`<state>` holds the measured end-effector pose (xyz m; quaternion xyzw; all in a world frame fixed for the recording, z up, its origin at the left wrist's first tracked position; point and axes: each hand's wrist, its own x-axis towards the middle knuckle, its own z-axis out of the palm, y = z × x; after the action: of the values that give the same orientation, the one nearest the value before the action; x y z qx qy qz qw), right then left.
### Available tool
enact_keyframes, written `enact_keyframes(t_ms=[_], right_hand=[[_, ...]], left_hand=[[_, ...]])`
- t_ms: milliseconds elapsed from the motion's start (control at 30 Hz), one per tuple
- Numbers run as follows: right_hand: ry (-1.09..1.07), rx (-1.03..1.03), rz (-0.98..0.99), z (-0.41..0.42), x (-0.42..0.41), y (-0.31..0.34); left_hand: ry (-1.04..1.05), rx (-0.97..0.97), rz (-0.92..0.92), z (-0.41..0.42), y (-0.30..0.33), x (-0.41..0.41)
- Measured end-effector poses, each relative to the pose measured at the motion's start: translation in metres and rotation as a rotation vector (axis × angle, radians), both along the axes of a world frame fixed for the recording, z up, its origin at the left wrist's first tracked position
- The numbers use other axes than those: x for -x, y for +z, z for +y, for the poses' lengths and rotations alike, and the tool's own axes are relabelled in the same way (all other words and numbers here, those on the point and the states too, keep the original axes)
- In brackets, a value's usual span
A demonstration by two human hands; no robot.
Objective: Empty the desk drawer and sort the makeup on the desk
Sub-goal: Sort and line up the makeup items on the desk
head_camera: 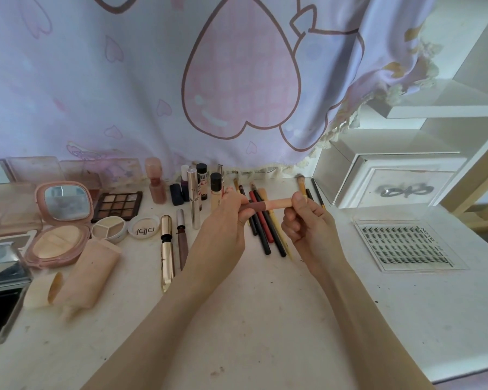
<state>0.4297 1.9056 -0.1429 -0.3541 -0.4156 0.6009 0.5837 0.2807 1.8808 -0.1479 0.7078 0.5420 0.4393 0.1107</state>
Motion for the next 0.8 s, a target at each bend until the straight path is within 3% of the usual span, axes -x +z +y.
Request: enact_keyframes(t_ms=[167, 333, 467, 667, 800], right_hand=[[0.001, -0.042, -0.031, 0.001, -0.001, -0.003], [0.019, -0.126, -0.079, 0.003, -0.005, -0.003], [-0.006, -0.067, -0.026, 0.003, -0.004, -0.002], [-0.008, 0.032, 0.023, 0.002, -0.007, 0.001], [0.016, 0.031, 0.036, 0.001, -0.005, 0.000]], left_hand=[[-0.014, 0.010, 0.116, 0.001, -0.002, 0.008], [-0.056, 0.074, 0.038, -0.001, 0.000, 0.007], [-0.084, 0.138, -0.010, -0.002, 0.002, 0.001], [-0.088, 0.012, -0.089, -0.003, 0.002, 0.007], [-0.031, 0.145, 0.039, 0.001, 0.002, 0.011]])
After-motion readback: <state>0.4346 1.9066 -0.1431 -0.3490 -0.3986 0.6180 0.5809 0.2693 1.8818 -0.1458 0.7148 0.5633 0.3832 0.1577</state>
